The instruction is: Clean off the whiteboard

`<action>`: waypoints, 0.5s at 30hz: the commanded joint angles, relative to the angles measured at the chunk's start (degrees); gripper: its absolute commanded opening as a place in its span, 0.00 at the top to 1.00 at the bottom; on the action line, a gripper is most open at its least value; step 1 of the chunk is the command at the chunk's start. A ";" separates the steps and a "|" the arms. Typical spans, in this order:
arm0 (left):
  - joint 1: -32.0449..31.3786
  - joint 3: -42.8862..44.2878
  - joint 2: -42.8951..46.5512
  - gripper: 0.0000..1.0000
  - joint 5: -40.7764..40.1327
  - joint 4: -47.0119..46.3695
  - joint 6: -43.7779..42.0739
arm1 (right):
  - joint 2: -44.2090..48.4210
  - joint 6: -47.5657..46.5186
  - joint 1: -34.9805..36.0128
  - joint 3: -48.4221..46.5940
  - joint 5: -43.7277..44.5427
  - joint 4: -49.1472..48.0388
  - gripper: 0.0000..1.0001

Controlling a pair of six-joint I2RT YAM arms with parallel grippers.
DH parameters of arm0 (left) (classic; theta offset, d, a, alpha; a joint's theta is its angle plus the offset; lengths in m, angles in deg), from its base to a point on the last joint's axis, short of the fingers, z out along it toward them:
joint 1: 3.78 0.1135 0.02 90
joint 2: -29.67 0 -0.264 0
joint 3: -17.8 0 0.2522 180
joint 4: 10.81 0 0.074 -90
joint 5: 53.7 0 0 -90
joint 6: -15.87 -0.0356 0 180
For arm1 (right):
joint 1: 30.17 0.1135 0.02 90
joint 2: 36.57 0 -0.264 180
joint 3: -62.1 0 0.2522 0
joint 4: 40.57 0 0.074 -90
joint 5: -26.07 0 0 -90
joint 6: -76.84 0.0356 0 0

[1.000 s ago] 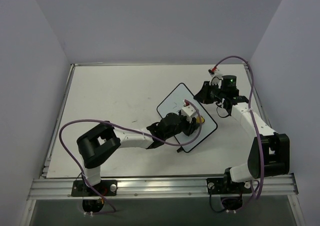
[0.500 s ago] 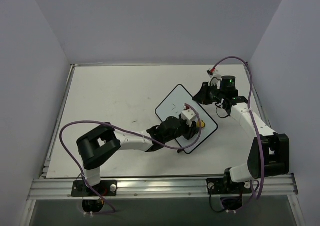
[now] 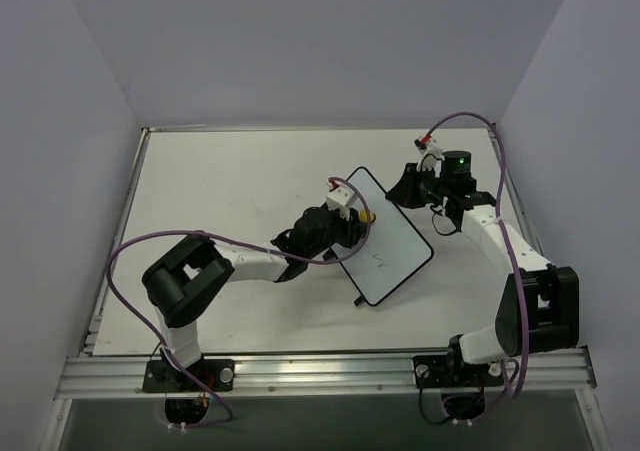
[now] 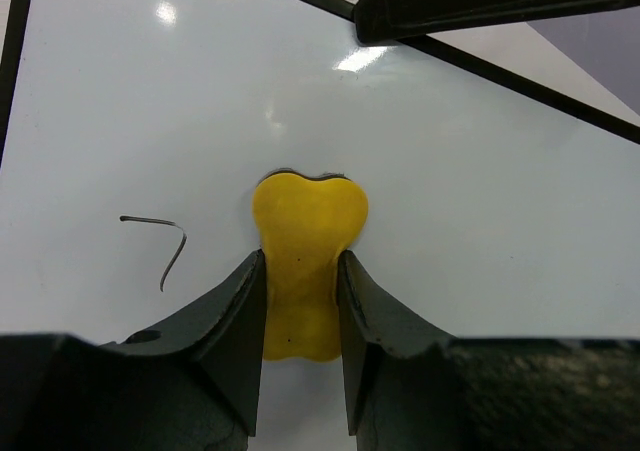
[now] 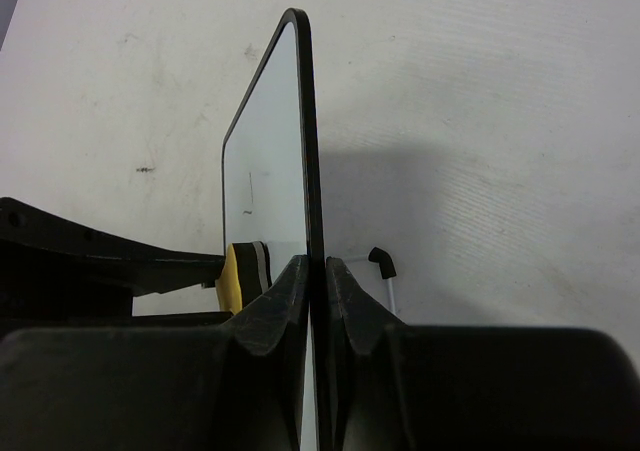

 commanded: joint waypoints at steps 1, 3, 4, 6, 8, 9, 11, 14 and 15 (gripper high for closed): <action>-0.10 -2.68 -2.04 0.98 -1.11 2.14 -0.47 | 3.71 1.27 1.34 -0.30 -4.62 -2.56 1.00; -1.42 -3.30 -1.87 0.98 -0.67 1.52 -0.64 | 3.71 1.27 1.25 -0.22 -4.62 -2.74 1.00; -2.12 -3.74 -1.78 0.98 -0.58 0.82 -1.08 | 3.71 1.27 1.34 -0.13 -4.62 -2.74 1.00; -4.83 -4.36 -1.69 0.98 -1.10 0.72 -1.43 | 3.53 1.35 1.34 -0.13 -4.53 -2.91 1.00; -6.60 -5.32 -1.34 0.98 -1.81 -0.59 -1.26 | 3.36 1.35 1.34 -0.22 -4.53 -2.92 1.00; -8.35 -5.85 -1.25 0.98 -2.16 -1.29 -0.82 | 3.36 1.35 1.34 -0.22 -4.53 -2.92 1.00; -9.77 -6.90 -1.16 0.98 -1.99 -3.93 0.84 | 3.18 1.35 1.26 -0.04 -4.53 -3.26 1.00; -12.67 -8.31 -1.78 0.98 -2.15 -6.48 2.17 | 3.27 1.62 1.26 0.05 -4.80 -3.62 1.00; -13.46 -8.84 -2.13 0.98 -2.33 -6.74 2.26 | 3.36 1.62 1.34 -0.04 -4.88 -3.62 1.00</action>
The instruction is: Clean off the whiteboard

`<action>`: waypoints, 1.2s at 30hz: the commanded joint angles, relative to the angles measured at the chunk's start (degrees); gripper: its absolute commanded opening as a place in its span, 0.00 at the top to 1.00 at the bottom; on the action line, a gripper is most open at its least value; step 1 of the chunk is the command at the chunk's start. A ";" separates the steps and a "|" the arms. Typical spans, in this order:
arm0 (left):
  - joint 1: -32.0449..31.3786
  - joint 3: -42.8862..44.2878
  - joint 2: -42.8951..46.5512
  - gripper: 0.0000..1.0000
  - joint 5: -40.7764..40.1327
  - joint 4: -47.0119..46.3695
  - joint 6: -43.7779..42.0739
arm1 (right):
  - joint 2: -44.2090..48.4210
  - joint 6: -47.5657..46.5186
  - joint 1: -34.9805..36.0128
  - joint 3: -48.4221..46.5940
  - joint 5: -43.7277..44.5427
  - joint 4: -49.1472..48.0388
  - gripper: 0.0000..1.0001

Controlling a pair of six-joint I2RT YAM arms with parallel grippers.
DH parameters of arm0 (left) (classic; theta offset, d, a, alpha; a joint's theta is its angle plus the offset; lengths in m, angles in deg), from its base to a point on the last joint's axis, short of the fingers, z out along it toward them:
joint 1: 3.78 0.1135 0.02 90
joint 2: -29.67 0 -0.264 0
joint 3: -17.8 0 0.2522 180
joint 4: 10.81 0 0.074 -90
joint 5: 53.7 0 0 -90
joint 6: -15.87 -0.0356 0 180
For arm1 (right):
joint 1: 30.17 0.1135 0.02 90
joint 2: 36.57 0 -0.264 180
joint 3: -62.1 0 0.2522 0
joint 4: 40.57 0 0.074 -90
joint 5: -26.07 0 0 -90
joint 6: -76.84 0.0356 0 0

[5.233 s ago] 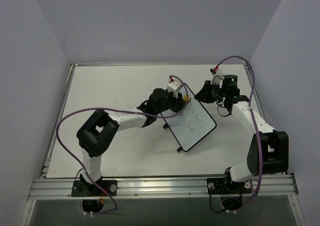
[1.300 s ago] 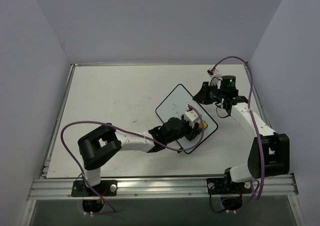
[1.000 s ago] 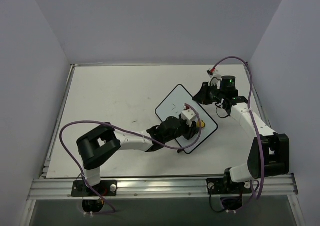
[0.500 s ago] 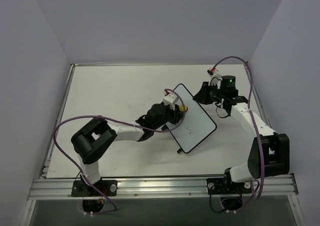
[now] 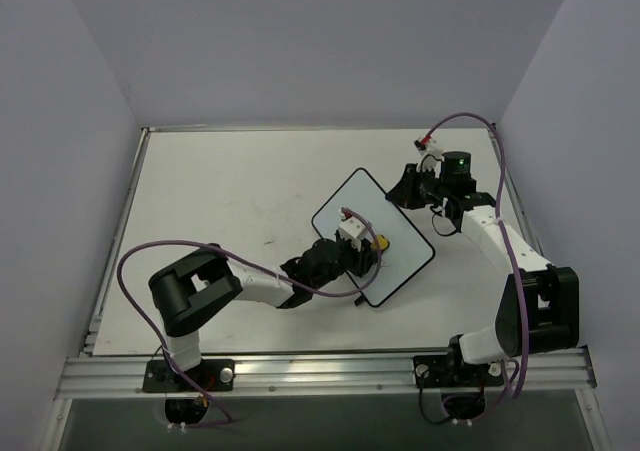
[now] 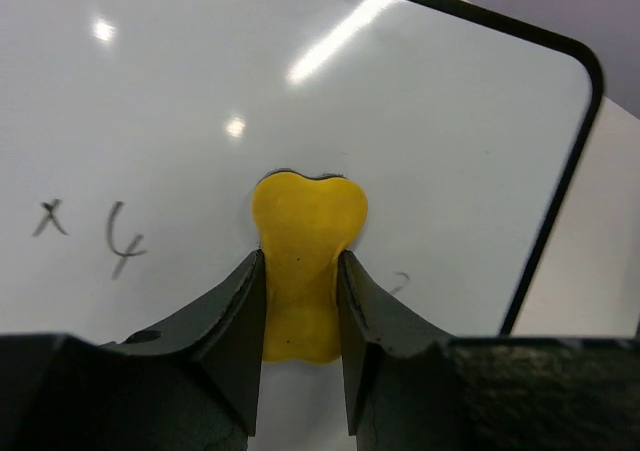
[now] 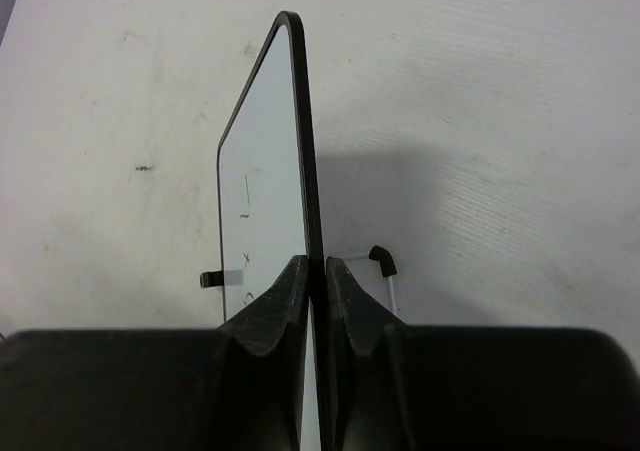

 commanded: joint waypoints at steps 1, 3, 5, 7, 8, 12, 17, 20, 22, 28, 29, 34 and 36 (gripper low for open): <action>-4.41 -2.50 -2.59 0.98 2.78 0.43 2.04 | 3.27 1.53 1.26 -0.52 -5.10 -3.29 1.00; -6.26 -3.03 -2.94 0.98 2.43 -0.29 2.39 | 3.36 1.44 1.26 -0.61 -5.10 -3.11 1.00; -7.32 -3.38 -3.38 0.98 2.08 -1.34 2.65 | 3.36 1.44 1.26 -0.70 -5.10 -2.94 1.00; -7.50 -3.30 -3.91 0.98 2.34 -1.78 2.57 | 3.27 1.44 1.26 -0.87 -5.19 -2.85 1.00; -7.67 -3.21 -4.17 0.98 2.43 -1.87 2.48 | 3.27 1.27 1.26 -0.96 -5.10 -2.68 1.00; -8.90 -2.16 -4.52 0.98 0.68 -0.29 1.51 | 3.27 1.27 1.26 -1.14 -5.02 -2.50 1.00; -8.29 -2.94 -5.22 0.98 -3.97 -0.29 2.48 | 3.44 1.27 1.34 -0.79 -5.10 -2.59 1.00; -5.84 -4.08 -5.23 0.98 -5.39 -1.34 3.97 | 3.44 1.27 1.52 -0.87 -5.02 -2.59 1.00; -4.61 -4.53 -5.23 0.98 -5.39 -1.34 4.06 | 3.44 1.27 1.52 -0.96 -5.02 -2.59 1.00; -0.30 -5.58 -5.22 0.98 -5.66 -2.05 4.94 | 3.62 1.35 1.61 -0.61 -5.02 -2.59 1.00; 0.93 -5.76 -5.23 0.98 -5.57 -2.13 5.03 | 3.71 1.27 1.61 -0.61 -5.10 -2.59 1.00; 5.15 -6.11 -5.05 0.98 -4.17 -2.66 5.82 | 3.80 1.27 1.87 -0.52 -5.10 -2.59 1.00; 7.17 -6.02 -4.87 0.98 -3.47 -2.66 5.91 | 3.71 1.09 1.96 -0.35 -5.10 -2.59 1.00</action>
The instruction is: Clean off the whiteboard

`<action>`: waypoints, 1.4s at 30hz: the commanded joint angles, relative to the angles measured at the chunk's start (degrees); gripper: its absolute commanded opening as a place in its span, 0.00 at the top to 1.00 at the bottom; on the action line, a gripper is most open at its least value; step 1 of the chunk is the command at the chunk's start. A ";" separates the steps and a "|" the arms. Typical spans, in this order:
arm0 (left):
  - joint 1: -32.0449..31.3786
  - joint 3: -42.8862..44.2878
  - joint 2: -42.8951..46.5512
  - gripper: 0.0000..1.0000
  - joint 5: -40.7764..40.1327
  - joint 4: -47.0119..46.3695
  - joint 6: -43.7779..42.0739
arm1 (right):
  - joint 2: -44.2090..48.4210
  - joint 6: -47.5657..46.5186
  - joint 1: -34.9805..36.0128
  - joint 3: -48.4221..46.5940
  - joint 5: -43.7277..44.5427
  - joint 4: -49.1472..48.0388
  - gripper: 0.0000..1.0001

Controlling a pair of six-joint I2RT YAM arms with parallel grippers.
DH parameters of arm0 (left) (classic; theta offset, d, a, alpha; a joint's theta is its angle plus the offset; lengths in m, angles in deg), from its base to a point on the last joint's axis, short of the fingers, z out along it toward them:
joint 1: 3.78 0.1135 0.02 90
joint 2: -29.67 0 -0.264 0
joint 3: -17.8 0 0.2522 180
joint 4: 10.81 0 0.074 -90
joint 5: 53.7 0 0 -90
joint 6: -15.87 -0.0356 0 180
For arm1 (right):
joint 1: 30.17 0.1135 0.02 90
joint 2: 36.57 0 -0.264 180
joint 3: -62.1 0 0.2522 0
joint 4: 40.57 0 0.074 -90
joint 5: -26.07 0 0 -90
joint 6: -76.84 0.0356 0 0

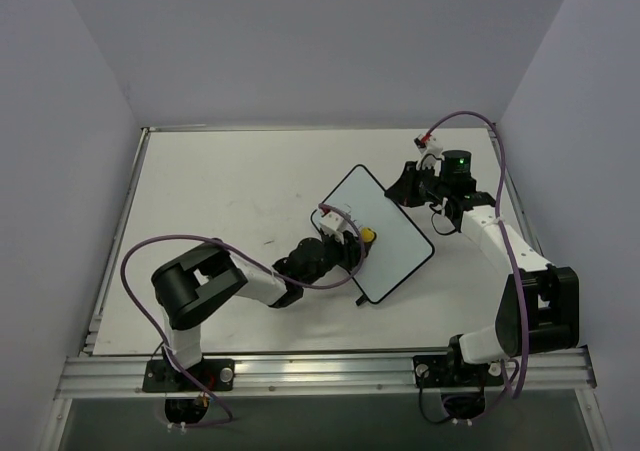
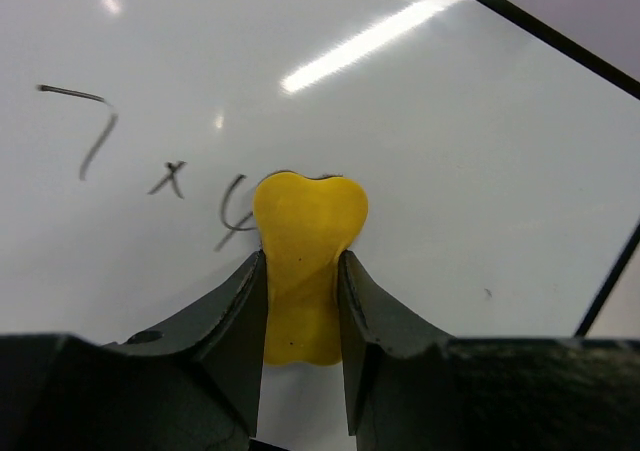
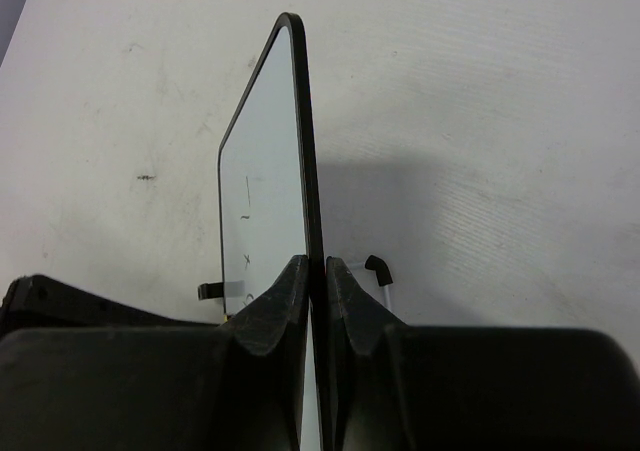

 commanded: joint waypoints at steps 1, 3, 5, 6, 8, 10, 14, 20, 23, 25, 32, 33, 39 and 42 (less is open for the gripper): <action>4.23 -0.95 -2.67 0.98 -1.71 7.50 -0.59 | 3.43 1.20 1.87 -0.37 -5.04 -0.95 1.00; 5.45 -0.16 -2.67 0.98 -1.62 8.55 -0.85 | 3.42 1.11 2.05 -0.28 -5.04 -0.86 1.00; 6.60 0.54 -2.58 0.98 -1.10 9.00 -0.76 | 3.51 1.11 2.13 -0.28 -5.04 -0.86 1.00; 7.74 0.81 -2.66 0.98 -1.01 9.17 -0.59 | 3.51 1.11 2.14 -0.19 -4.95 -0.95 1.00; 8.97 1.33 -2.58 0.98 -0.66 9.79 -0.50 | 3.60 1.02 2.31 -0.10 -5.04 -0.86 1.00; 11.25 1.86 -2.49 0.98 -0.22 10.31 -0.24 | 3.51 0.94 2.31 -0.10 -4.95 -0.86 1.00; 15.04 3.18 -2.40 0.98 2.24 11.37 -0.23 | 3.42 0.85 2.49 -0.19 -4.95 -0.86 1.00; 17.68 6.08 -2.14 0.98 4.70 13.39 -1.29 | 2.81 0.76 2.57 -0.54 -5.04 -0.77 1.00; 17.85 7.66 -1.88 0.98 4.88 14.53 -1.99 | 2.55 0.76 2.49 -0.72 -5.13 -0.60 1.00; 17.85 8.54 -1.87 0.98 5.41 14.88 -2.52 | 2.46 0.59 2.49 -1.07 -5.13 -0.33 1.00; 17.68 11.18 -1.35 0.98 6.55 16.29 -3.40 | 2.11 0.67 2.49 -0.89 -5.21 -0.69 1.00; 17.68 11.44 -1.00 0.98 6.64 16.38 -3.75 | 2.02 0.76 2.49 -0.81 -5.13 -0.69 1.00; 17.68 14.33 -0.29 0.98 8.48 18.84 -4.71 | 2.19 0.76 2.57 -0.81 -4.95 -0.69 1.00; 17.33 15.22 -0.82 0.98 9.36 19.45 -5.50 | 2.46 0.76 2.49 -0.72 -4.78 -0.60 1.00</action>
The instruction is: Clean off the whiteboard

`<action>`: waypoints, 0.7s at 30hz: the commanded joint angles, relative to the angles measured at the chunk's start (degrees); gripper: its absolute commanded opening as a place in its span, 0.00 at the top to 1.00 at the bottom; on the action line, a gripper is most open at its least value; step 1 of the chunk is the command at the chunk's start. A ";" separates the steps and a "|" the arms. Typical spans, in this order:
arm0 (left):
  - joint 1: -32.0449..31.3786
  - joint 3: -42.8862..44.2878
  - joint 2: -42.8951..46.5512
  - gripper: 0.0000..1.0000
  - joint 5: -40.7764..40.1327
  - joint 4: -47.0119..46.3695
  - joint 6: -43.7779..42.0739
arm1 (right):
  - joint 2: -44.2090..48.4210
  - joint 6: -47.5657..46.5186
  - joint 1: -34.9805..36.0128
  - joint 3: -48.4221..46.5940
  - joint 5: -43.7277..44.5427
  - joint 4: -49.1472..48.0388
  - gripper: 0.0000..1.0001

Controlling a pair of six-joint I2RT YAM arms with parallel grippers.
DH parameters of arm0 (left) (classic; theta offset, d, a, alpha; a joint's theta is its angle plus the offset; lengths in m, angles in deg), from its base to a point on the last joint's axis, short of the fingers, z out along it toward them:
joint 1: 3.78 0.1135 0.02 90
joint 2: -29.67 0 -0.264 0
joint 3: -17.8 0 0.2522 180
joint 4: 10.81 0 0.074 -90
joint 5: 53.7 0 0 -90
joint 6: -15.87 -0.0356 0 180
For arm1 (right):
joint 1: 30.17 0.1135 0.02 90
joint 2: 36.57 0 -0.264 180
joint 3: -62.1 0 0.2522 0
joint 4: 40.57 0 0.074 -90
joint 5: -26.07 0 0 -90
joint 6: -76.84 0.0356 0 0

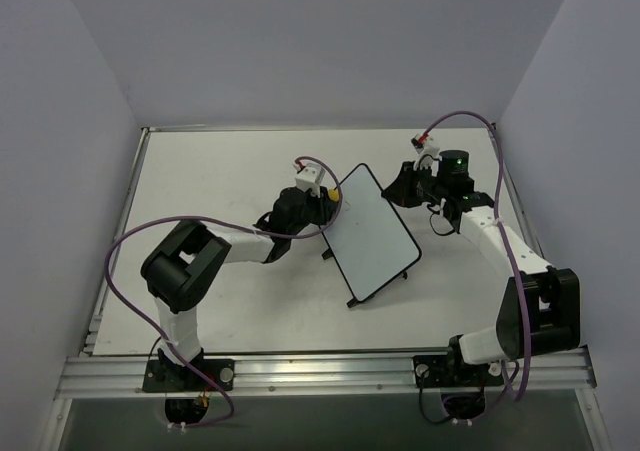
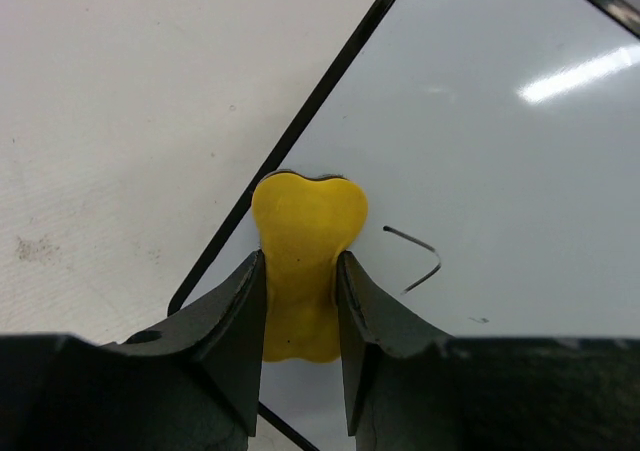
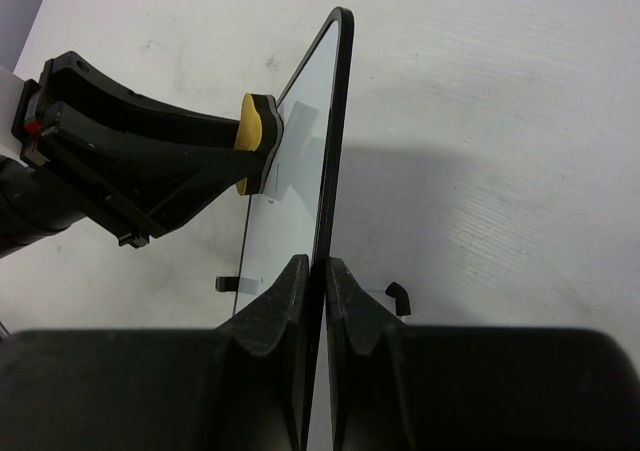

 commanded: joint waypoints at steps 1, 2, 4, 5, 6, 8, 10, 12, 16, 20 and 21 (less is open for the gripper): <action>-0.68 3.18 0.71 0.98 3.14 0.55 -1.79 | 1.82 0.35 1.31 -0.72 -4.25 -0.49 1.00; -1.03 3.18 0.71 0.98 3.22 0.55 -1.88 | 1.82 0.43 1.31 -0.81 -4.25 -0.40 1.00; -1.39 3.79 0.54 0.98 3.49 0.81 -1.88 | 1.73 0.35 1.39 -0.81 -4.25 -0.40 1.00; -1.56 3.97 0.45 0.98 3.49 1.42 -1.97 | 1.73 0.35 1.31 -0.81 -4.16 -0.31 1.00; -1.65 3.97 0.27 0.98 3.66 1.43 -1.97 | 1.82 0.35 1.31 -0.72 -4.16 -0.49 1.00; -1.74 3.88 0.18 0.98 3.66 1.34 -2.06 | 1.82 0.35 1.31 -0.72 -4.16 -0.49 1.00; -2.44 3.53 0.18 0.98 3.66 0.73 -2.50 | 1.91 0.35 1.39 -0.63 -4.08 -0.49 1.00; -3.40 2.92 0.27 0.98 3.66 0.38 -3.02 | 1.91 0.43 1.31 -0.63 -4.16 -0.40 1.00; -5.25 1.78 0.18 0.98 3.66 -0.41 -3.20 | 1.91 0.43 1.39 -0.46 -4.07 -0.58 1.00; -7.71 0.46 -0.26 0.98 2.70 -1.29 -3.38 | 2.00 0.52 1.31 -0.46 -3.99 -0.58 1.00; -8.32 -0.07 -0.17 0.98 1.82 -1.56 -3.72 | 2.17 0.43 1.39 -0.46 -3.99 -0.49 1.00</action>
